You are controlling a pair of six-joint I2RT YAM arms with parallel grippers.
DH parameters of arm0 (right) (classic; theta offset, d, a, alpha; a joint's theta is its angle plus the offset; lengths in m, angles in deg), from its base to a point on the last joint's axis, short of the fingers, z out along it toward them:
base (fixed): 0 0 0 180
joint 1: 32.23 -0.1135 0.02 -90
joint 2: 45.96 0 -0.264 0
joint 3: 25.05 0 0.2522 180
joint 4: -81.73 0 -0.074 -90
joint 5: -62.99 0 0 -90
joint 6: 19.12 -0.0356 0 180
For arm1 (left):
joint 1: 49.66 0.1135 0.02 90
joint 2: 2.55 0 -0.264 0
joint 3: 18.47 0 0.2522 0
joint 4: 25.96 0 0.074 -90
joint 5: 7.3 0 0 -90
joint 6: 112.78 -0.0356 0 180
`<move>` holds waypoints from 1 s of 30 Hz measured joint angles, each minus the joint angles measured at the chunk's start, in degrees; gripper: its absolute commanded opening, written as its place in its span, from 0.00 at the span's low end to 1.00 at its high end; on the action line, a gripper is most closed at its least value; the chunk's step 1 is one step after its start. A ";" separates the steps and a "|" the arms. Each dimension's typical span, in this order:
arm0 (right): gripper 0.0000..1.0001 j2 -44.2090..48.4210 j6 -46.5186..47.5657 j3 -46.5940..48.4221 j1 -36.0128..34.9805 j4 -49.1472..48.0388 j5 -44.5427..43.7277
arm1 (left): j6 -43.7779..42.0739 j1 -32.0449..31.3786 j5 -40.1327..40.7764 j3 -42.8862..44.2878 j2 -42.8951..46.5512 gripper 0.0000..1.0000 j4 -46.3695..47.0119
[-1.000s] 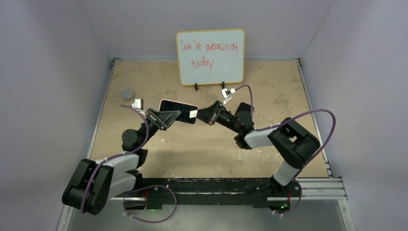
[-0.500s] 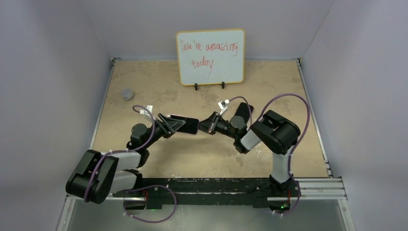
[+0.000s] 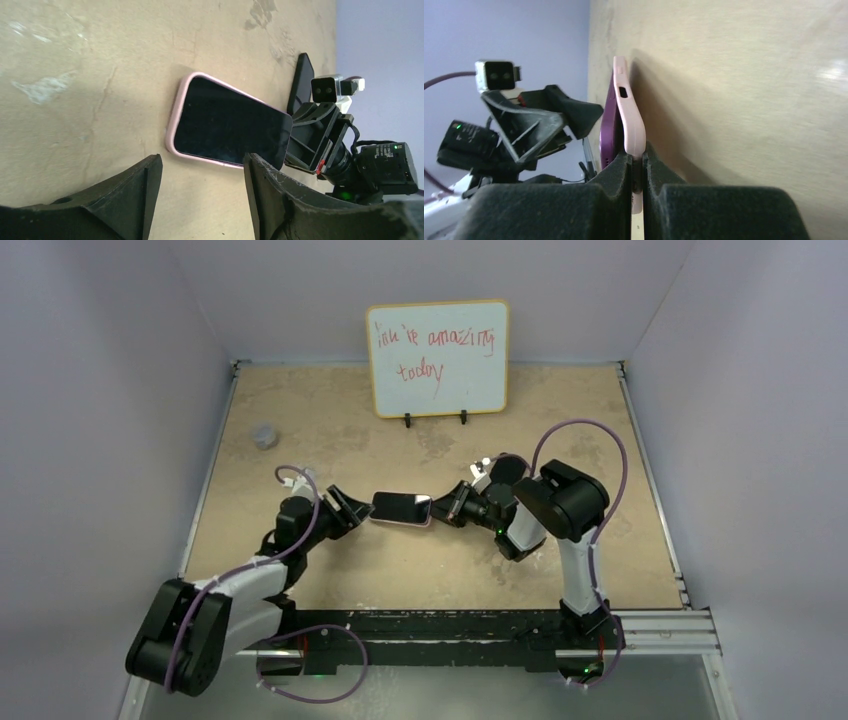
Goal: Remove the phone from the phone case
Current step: Remove the phone case from the phone.
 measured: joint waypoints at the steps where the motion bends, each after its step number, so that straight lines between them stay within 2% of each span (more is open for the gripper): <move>1: 0.00 -0.70 -0.15 -0.04 0.39 0.42 -0.15 | -0.94 0.00 1.03 0.22 1.49 0.63 -1.90; 7: 0.00 -1.33 -0.11 -0.37 1.05 0.59 -0.33 | -7.08 -2.73 6.99 3.54 6.86 0.63 -12.92; 12: 0.00 -0.57 0.46 -0.92 1.03 0.63 -0.55 | -13.16 -13.20 14.03 10.43 4.55 0.65 -19.39; 16: 0.00 1.01 0.50 -1.22 1.03 0.66 -0.63 | -17.16 -18.18 16.22 16.63 -1.73 0.68 -20.13; 17: 0.00 1.55 0.46 -1.31 1.03 0.66 -0.63 | -18.01 -18.86 16.76 17.57 -2.84 0.75 -20.17; 18: 0.00 1.92 0.44 -1.36 1.03 0.63 -0.66 | -19.04 -19.61 17.46 18.40 -3.74 0.78 -20.37; 30: 0.00 8.96 1.27 -2.45 1.03 4.09 -2.23 | -32.17 -33.83 28.57 27.78 -9.62 0.83 -22.18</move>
